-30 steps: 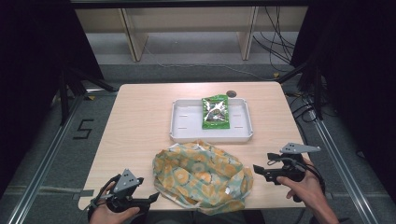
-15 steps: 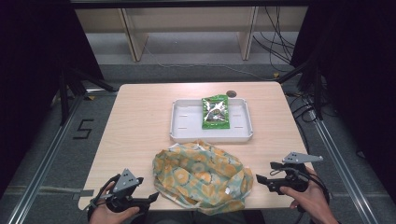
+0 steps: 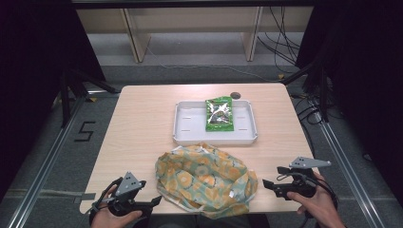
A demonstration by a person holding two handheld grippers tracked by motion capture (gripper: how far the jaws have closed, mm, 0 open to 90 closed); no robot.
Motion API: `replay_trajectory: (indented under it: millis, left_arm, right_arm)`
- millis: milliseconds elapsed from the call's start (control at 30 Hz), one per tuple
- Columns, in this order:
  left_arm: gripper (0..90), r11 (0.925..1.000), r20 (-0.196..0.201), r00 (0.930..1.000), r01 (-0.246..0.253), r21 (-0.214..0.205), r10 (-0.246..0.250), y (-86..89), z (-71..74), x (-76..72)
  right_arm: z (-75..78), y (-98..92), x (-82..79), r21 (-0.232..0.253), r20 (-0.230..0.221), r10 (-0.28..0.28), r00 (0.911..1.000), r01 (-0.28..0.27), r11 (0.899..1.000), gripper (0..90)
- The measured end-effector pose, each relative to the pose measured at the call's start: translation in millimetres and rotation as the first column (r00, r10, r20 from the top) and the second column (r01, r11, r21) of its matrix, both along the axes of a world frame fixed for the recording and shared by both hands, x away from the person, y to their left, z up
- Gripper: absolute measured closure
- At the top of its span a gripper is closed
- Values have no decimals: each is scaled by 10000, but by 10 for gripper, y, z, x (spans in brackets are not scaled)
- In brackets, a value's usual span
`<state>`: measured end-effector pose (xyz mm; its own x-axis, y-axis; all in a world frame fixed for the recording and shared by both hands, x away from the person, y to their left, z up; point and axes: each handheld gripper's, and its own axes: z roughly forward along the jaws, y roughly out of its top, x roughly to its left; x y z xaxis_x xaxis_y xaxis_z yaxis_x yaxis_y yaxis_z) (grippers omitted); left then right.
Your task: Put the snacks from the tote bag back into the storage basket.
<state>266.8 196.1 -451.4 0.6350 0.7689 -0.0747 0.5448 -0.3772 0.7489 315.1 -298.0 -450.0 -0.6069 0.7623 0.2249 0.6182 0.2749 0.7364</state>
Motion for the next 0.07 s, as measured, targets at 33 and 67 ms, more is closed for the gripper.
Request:
replay_trajectory:
  millis: [33,67]
  left_arm:
    - [241,9988,-25,9996,295,398,-294,28,18,3]
    - [240,9990,-68,9996,265,349,-263,26,15,1]
  right_arm:
    - [3,-5,-1,-95,31,-44,10000,45,9999,187]
    - [10,-12,-3,-224,76,-118,9999,119,9997,187]
